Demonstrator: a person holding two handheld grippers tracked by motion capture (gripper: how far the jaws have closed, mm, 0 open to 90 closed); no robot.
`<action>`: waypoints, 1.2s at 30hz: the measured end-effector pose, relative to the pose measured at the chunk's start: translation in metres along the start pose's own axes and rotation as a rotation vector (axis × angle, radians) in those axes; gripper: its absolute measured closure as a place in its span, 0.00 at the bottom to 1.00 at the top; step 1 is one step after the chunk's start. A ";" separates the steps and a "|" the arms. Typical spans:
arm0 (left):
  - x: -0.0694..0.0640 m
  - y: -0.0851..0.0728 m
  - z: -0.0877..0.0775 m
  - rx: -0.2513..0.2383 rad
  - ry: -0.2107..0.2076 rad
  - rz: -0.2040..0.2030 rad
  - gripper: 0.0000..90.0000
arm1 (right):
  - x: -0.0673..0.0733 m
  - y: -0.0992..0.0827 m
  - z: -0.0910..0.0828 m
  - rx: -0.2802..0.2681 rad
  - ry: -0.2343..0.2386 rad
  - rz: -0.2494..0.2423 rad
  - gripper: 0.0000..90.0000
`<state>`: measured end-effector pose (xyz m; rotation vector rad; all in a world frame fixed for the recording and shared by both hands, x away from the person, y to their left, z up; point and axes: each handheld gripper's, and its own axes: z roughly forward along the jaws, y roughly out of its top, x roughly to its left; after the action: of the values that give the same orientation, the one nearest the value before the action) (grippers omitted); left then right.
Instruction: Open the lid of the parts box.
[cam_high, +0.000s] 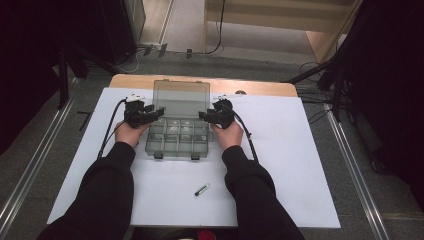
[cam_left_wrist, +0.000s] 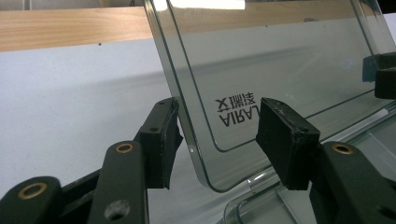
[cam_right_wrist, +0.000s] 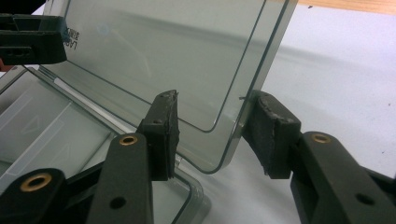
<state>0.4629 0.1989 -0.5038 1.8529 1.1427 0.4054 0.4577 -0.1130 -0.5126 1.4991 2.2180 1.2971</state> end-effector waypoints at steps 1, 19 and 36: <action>0.000 0.000 0.000 0.001 0.000 -0.001 0.53 | 0.000 0.000 0.000 0.001 0.000 0.002 0.61; 0.002 -0.003 0.006 0.017 -0.018 -0.031 0.41 | -0.004 -0.002 0.003 0.002 0.001 0.051 0.51; -0.007 0.010 -0.016 0.053 -0.040 0.028 0.40 | 0.012 0.003 -0.027 0.000 0.078 -0.064 0.28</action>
<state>0.4539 0.1993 -0.4856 1.9166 1.1116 0.3558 0.4389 -0.1181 -0.4900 1.3873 2.2935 1.3588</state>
